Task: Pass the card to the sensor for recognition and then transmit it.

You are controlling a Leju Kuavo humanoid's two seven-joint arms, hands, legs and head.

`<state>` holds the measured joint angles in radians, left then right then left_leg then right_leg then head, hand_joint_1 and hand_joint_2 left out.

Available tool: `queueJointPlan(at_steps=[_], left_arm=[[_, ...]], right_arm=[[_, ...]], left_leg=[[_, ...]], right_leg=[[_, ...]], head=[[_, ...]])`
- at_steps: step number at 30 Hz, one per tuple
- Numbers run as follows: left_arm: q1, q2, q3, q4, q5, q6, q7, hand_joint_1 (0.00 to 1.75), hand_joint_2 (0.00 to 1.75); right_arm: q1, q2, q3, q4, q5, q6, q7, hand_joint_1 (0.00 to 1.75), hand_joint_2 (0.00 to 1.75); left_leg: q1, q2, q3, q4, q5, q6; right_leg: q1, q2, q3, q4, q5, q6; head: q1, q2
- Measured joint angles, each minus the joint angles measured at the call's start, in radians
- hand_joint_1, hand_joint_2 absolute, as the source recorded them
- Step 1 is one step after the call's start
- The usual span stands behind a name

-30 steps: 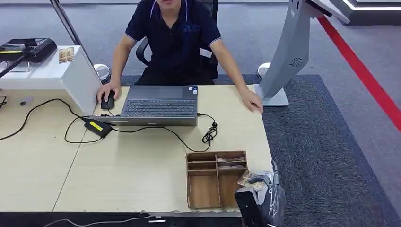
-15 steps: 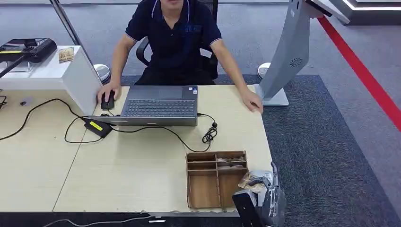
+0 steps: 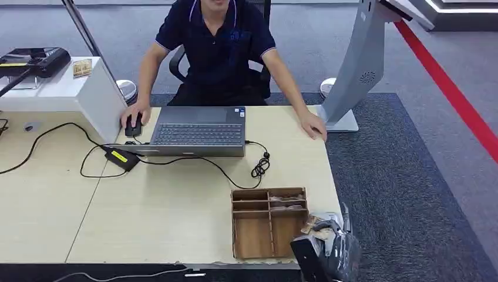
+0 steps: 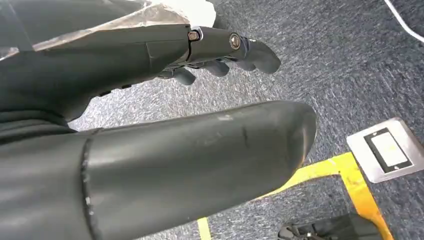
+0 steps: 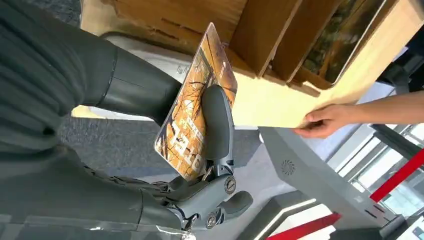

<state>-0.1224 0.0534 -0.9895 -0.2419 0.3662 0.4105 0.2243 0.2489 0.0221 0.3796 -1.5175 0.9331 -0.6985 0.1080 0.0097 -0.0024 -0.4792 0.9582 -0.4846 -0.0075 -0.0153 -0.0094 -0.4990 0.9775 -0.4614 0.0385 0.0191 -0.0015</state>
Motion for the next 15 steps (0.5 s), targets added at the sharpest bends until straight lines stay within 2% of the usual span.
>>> queueJointPlan(at_steps=[8,13,15], left_arm=[[0.0,0.003,0.0,0.0,-0.005,-0.002,0.0,0.0,0.0],[0.0,0.003,0.0,0.0,-0.008,-0.005,0.0,0.0,0.0],[0.0,0.003,0.0,0.0,-0.01,-0.006,0.0,0.0,0.0]], right_arm=[[-0.002,-0.004,-0.038,0.027,-0.008,0.0,-0.009,1.75,1.75],[-0.01,0.0,-0.075,0.066,-0.009,0.0,-0.063,1.75,1.75],[-0.025,0.015,-0.12,0.113,-0.003,0.0,-0.115,1.75,1.75]], left_leg=[[0.0,0.0,0.0,0.0,0.0,0.0],[0.0,0.0,0.0,0.0,0.0,0.0],[0.0,0.0,0.001,0.0,0.0,0.0]], right_leg=[[0.0,0.0,0.0,0.0,0.0,0.0],[0.0,0.0,0.0,0.0,0.0,0.0],[0.0,0.0,0.0,0.0,0.0,0.0]], head=[[0.0,0.0],[0.0,0.0],[0.0,0.0]])
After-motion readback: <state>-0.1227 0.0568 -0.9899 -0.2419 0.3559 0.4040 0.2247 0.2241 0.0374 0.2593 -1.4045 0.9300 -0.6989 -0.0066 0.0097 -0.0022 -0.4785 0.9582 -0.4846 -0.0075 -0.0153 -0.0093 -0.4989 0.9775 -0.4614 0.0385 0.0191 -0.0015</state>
